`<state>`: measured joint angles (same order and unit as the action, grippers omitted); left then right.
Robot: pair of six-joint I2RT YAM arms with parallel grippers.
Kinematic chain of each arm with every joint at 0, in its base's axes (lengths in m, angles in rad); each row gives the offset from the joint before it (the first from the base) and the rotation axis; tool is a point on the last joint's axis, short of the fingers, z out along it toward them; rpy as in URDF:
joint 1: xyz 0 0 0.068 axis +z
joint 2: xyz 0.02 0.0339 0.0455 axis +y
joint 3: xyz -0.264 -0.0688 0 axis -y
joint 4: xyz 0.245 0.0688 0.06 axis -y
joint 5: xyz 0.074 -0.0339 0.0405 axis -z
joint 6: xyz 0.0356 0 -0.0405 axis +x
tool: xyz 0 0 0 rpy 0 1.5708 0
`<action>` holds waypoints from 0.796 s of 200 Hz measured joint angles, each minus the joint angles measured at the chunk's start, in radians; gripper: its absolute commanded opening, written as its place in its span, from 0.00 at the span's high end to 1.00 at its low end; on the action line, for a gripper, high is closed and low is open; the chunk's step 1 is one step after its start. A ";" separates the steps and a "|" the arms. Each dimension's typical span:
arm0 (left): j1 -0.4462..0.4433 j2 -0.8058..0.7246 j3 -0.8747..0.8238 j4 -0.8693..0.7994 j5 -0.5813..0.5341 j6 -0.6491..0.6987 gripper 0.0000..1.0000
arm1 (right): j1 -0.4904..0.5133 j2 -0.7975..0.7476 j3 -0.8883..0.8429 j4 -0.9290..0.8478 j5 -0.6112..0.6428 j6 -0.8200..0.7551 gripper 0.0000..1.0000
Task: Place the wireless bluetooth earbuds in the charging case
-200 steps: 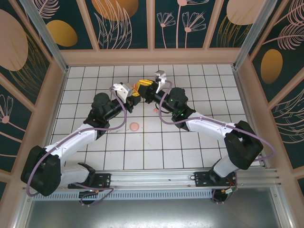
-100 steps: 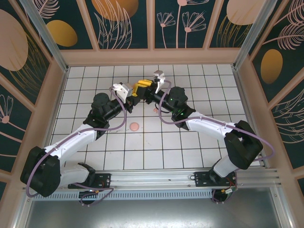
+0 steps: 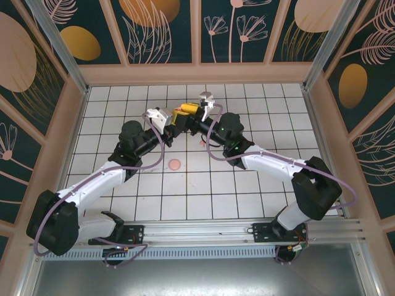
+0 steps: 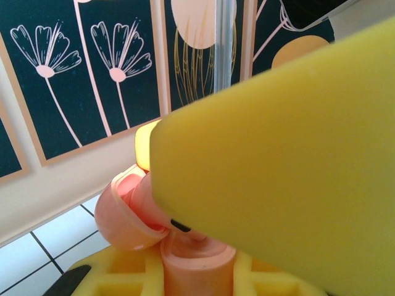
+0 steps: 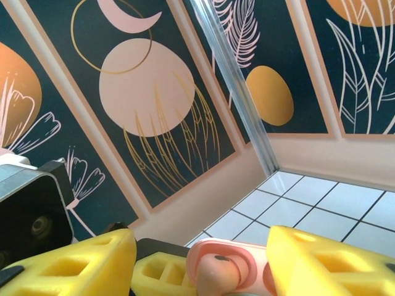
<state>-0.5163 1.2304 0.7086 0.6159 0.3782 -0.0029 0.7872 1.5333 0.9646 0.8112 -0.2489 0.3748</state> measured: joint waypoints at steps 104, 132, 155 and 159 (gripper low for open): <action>-0.004 0.000 0.000 0.040 0.032 -0.006 1.00 | -0.010 -0.063 0.008 -0.064 -0.042 0.058 0.25; -0.009 -0.002 0.000 0.071 0.036 -0.010 1.00 | -0.015 -0.091 0.017 -0.090 -0.057 0.077 0.25; -0.013 -0.005 0.000 0.100 0.045 -0.010 1.00 | -0.017 -0.122 0.018 -0.108 -0.061 0.088 0.23; -0.014 -0.006 -0.001 0.106 0.046 -0.010 1.00 | -0.017 -0.127 0.018 -0.113 -0.062 0.090 0.23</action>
<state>-0.5308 1.2240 0.7078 0.7223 0.4244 -0.0124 0.7700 1.4067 0.9821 0.6979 -0.3107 0.4644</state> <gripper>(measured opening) 0.202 0.765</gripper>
